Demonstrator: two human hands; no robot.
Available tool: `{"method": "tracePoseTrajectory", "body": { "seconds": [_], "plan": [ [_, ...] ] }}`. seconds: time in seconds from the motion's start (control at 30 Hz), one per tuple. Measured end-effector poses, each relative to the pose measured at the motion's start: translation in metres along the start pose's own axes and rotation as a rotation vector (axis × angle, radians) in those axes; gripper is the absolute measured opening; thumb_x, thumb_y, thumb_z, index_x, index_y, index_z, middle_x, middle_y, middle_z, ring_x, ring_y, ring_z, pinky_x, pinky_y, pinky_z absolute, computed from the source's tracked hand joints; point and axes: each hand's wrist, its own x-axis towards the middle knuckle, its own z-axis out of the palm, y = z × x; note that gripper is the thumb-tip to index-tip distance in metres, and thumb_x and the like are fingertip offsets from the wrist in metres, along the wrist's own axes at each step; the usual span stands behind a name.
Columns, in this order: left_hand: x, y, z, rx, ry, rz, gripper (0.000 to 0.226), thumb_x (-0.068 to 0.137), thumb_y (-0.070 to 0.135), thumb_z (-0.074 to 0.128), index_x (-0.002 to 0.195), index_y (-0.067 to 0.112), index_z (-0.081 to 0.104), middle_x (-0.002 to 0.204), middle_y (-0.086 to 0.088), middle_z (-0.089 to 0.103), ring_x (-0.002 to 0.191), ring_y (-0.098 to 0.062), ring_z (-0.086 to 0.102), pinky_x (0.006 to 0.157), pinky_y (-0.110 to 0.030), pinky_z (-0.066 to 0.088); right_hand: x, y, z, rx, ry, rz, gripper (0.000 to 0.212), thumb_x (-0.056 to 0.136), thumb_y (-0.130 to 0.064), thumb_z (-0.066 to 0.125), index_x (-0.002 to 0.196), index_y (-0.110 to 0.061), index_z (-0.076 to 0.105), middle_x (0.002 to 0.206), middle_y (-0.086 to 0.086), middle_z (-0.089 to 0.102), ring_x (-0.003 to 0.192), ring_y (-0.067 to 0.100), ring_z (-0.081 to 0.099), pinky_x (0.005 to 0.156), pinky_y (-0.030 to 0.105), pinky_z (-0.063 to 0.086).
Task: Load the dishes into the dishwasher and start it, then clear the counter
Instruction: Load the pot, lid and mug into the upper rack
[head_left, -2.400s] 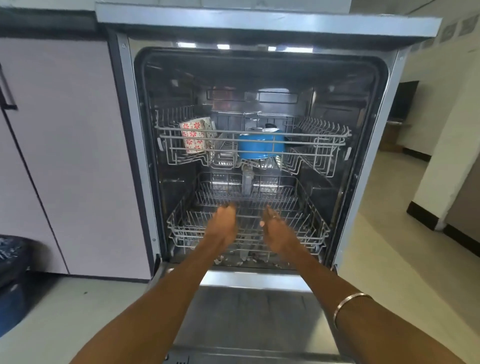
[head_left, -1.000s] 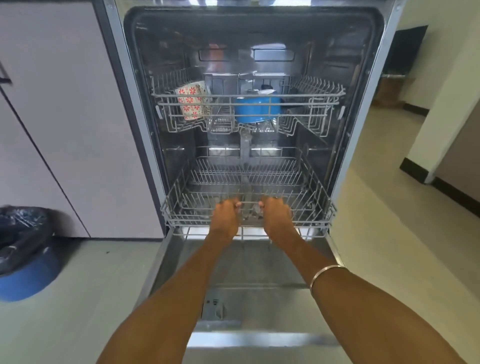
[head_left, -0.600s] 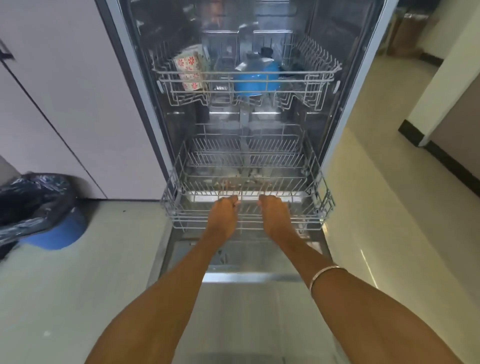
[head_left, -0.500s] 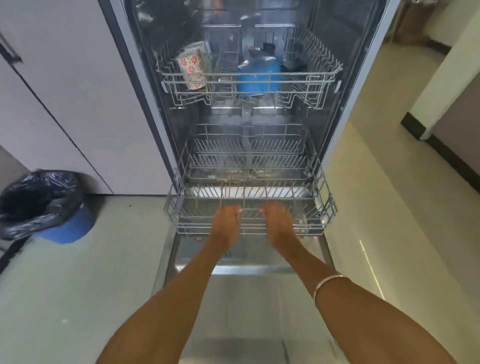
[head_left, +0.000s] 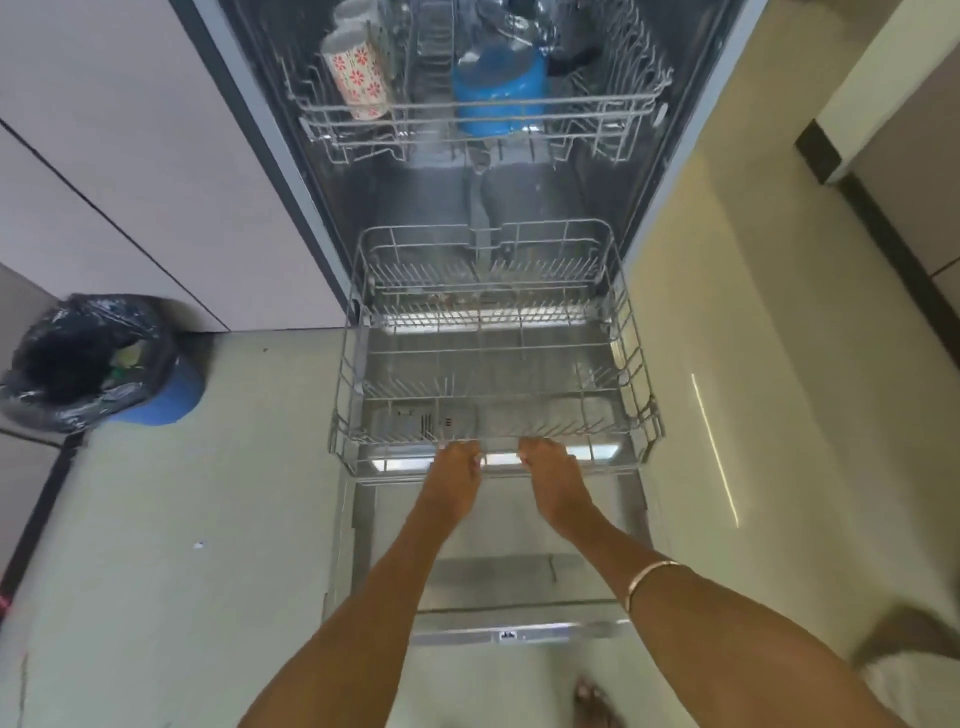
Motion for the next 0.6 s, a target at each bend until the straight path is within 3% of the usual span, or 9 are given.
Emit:
{"method": "tracePoseTrajectory", "body": {
  "seconds": [0.07,0.17,0.23,0.27,0.37,0.5,0.6],
  "plan": [
    [-0.009,-0.002,0.002,0.024,-0.068,-0.033,0.024,0.098,0.006,0.044,0.081,0.011,0.060,0.084,-0.014,0.061,0.083,-0.031,0.059,0.075,-0.036,0.044,-0.011,-0.001,0.002,-0.022,-0.040,-0.014,0.026,0.087,-0.014,0.030,0.067,-0.031,0.030,0.067,-0.014,0.028,0.067,0.011,0.033,0.056,0.020,0.020],
    [-0.019,-0.003,-0.001,0.062,-0.137,-0.110,0.028,0.100,0.012,0.041,0.104,0.007,0.068,0.107,-0.016,0.067,0.103,-0.033,0.061,0.092,-0.037,0.045,-0.025,0.001,0.005,-0.008,-0.094,0.020,0.018,0.087,-0.017,0.032,0.082,-0.022,0.048,0.080,-0.003,0.049,0.077,0.016,0.044,0.066,0.028,0.030],
    [-0.024,-0.003,-0.002,0.084,-0.169,-0.120,0.028,0.099,0.012,0.041,0.102,0.009,0.069,0.107,-0.018,0.068,0.100,-0.036,0.063,0.090,-0.038,0.047,-0.031,0.004,0.008,0.016,-0.120,0.065,0.023,0.090,-0.014,0.037,0.086,-0.014,0.060,0.085,0.004,0.060,0.080,0.021,0.053,0.072,0.033,0.041],
    [-0.028,-0.003,-0.001,0.097,-0.191,-0.124,0.028,0.099,0.012,0.042,0.101,0.009,0.069,0.106,-0.019,0.068,0.098,-0.037,0.064,0.087,-0.038,0.048,-0.035,0.004,0.009,0.013,-0.140,0.074,0.020,0.091,-0.012,0.039,0.083,-0.016,0.057,0.082,0.003,0.058,0.078,0.021,0.052,0.071,0.033,0.041],
    [-0.043,-0.006,0.004,0.107,-0.230,-0.144,0.027,0.101,0.012,0.041,0.101,0.006,0.068,0.100,-0.019,0.066,0.093,-0.035,0.063,0.079,-0.034,0.046,-0.049,-0.001,0.007,0.007,-0.171,0.053,0.016,0.086,-0.015,0.032,0.076,-0.024,0.041,0.073,-0.004,0.042,0.070,0.015,0.039,0.064,0.029,0.029],
    [-0.064,-0.008,0.009,0.115,-0.254,-0.139,0.027,0.101,0.012,0.041,0.092,0.005,0.065,0.093,-0.021,0.064,0.089,-0.038,0.062,0.075,-0.035,0.045,-0.072,0.005,0.012,-0.056,-0.172,0.065,0.023,0.091,-0.010,0.040,0.077,-0.023,0.051,0.071,-0.004,0.050,0.066,0.015,0.047,0.057,0.028,0.035],
    [-0.068,-0.005,0.011,0.114,-0.247,-0.133,0.028,0.100,0.012,0.041,0.082,0.010,0.062,0.086,-0.021,0.062,0.084,-0.039,0.062,0.073,-0.038,0.048,-0.072,0.003,0.008,-0.073,-0.171,0.096,0.027,0.092,-0.002,0.044,0.075,-0.024,0.046,0.069,-0.006,0.044,0.062,0.012,0.042,0.050,0.020,0.024]
  ]
}}
